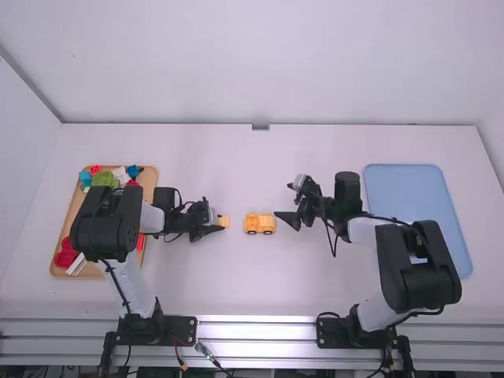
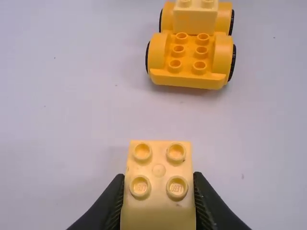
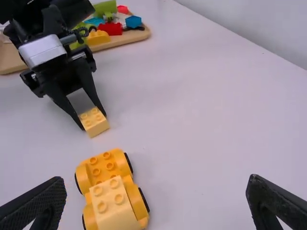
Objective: Assemble lego blocks to make yellow taxi
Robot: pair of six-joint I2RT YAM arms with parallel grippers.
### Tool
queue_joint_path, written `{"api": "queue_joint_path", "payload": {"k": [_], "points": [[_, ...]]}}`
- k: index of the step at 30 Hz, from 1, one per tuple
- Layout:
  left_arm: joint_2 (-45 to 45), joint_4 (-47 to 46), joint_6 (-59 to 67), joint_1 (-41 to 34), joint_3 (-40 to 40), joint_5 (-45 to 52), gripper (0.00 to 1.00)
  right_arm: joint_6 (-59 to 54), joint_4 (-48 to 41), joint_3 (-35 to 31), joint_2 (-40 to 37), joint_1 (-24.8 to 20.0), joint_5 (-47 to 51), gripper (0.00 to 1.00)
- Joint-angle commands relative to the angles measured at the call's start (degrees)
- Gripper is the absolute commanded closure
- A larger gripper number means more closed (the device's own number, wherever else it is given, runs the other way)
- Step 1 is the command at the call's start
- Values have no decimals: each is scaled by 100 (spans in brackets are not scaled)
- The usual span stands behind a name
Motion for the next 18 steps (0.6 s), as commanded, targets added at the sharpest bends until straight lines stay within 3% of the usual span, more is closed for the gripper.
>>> {"api": "queue_joint_path", "payload": {"k": [1,8,18], "points": [[39,-17,-415,20,61,310,82,-424,-160,0,28,11,131,1],[-192,-107,-1036,-111,345,278,95,-1298,-286,37,542,190,116,1],[-584,-66,-1274,-673,350,278,89,-1626,-345,520,1432,573,118,1]]}}
